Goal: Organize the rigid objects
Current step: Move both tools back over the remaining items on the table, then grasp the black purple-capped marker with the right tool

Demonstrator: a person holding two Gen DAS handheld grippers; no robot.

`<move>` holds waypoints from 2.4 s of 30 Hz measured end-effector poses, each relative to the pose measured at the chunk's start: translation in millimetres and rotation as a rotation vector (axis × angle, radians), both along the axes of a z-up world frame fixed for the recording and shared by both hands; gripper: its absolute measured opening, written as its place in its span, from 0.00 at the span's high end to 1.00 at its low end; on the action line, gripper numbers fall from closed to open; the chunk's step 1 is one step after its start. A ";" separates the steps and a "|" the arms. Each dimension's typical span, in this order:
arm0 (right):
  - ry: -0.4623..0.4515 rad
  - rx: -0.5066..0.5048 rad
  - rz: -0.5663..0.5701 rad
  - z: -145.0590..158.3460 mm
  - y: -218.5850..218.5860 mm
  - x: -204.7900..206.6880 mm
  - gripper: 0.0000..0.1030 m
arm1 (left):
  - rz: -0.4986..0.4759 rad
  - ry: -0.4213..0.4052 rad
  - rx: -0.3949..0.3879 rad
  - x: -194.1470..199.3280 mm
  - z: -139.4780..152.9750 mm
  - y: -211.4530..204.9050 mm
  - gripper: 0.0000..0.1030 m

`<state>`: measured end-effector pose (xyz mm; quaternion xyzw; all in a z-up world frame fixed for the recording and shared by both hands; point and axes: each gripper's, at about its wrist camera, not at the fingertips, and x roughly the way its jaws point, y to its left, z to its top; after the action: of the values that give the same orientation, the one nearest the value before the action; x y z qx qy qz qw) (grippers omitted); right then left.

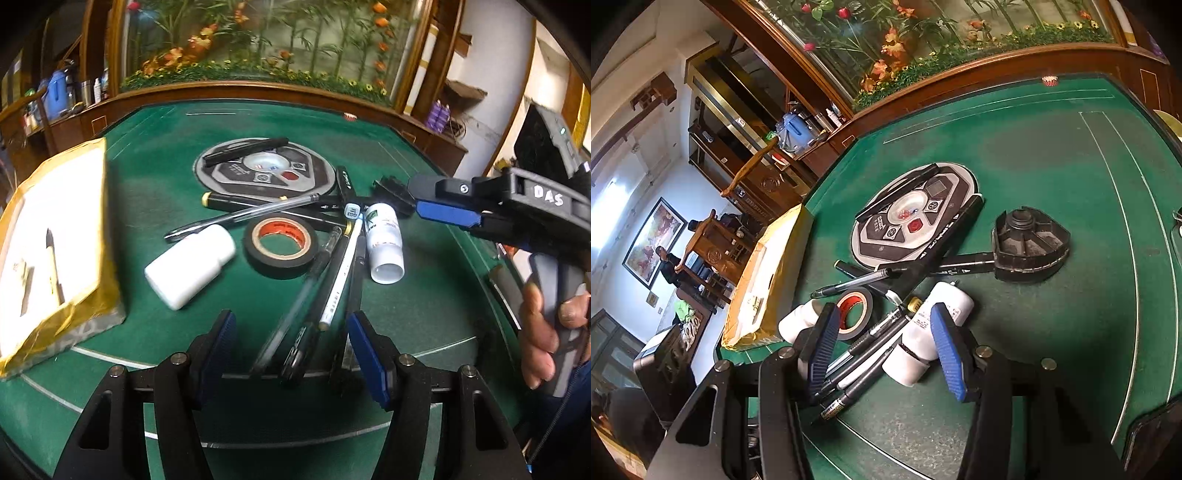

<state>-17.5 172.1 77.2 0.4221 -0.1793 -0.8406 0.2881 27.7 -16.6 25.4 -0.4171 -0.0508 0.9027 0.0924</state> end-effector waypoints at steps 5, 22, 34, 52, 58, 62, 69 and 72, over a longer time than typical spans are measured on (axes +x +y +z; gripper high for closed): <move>-0.021 -0.017 0.021 -3.6 -3.5 0.5 0.51 | -0.011 -0.036 -0.021 -12.4 -8.8 9.8 0.35; -0.024 -0.012 0.032 -5.3 -4.9 3.9 0.51 | 0.145 -0.101 -0.046 2.9 -3.3 -22.7 0.49; 0.004 0.032 0.140 0.0 -21.3 10.0 0.51 | 0.075 -0.032 0.024 33.2 14.6 -24.2 0.49; 0.219 0.636 0.679 -14.4 -11.9 118.6 0.39 | 0.075 0.009 0.058 54.8 15.1 -45.7 0.48; 0.171 0.674 0.754 -37.1 -15.0 112.6 0.39 | 0.115 -0.002 0.061 60.2 12.1 -60.9 0.48; 0.174 0.657 0.789 -36.0 -11.5 113.9 0.39 | 0.117 -0.002 0.054 60.9 11.7 -62.5 0.48; 0.182 0.653 0.894 -27.9 0.8 140.6 0.38 | 0.087 -0.008 0.049 57.5 9.9 -56.3 0.48; 0.217 0.716 0.921 -35.8 -7.3 147.4 0.38 | 0.069 -0.011 0.049 57.7 9.2 -51.7 0.48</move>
<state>129.9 164.8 41.4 0.4389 0.3474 -0.6757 0.4796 85.5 -68.3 34.6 -0.4177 -0.0876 0.9016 0.0712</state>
